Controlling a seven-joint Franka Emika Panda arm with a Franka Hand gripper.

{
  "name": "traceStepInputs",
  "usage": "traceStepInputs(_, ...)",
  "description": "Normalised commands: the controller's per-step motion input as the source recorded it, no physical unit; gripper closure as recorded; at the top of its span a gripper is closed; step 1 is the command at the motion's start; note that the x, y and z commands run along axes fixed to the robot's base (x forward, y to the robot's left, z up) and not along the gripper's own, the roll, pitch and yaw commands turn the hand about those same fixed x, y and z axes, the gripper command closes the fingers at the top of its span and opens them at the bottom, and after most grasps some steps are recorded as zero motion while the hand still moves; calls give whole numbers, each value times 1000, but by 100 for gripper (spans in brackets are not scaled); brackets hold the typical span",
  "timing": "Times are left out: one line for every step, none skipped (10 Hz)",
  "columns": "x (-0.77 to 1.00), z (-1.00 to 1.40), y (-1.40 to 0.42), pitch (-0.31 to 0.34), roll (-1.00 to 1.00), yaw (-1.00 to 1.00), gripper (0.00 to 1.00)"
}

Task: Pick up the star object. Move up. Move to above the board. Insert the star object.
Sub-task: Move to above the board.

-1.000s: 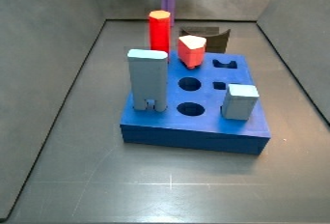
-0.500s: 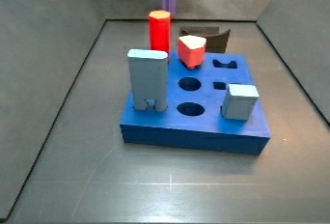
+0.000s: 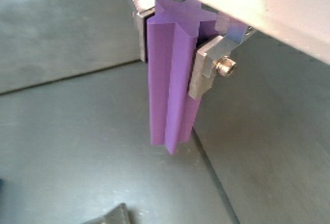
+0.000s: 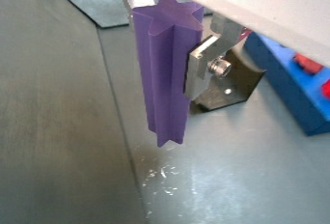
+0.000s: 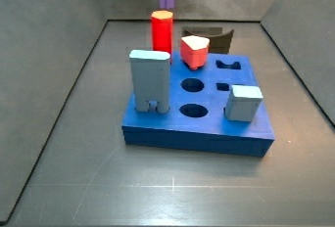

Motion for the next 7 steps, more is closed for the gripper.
traceStepInputs(-204,1000,-99,56,33,82,100)
traceStepInputs(-181,1000,-87,67,71,65,100)
traceStepInputs(-157,1000,-76,66,93,52,100)
traceStepInputs(-123,959,-65,54,85,36,100)
traceStepInputs(-87,823,-47,50,83,32,100)
traceStepInputs(-57,686,-35,54,82,31,100)
traceStepInputs(-32,551,-24,63,75,30,100)
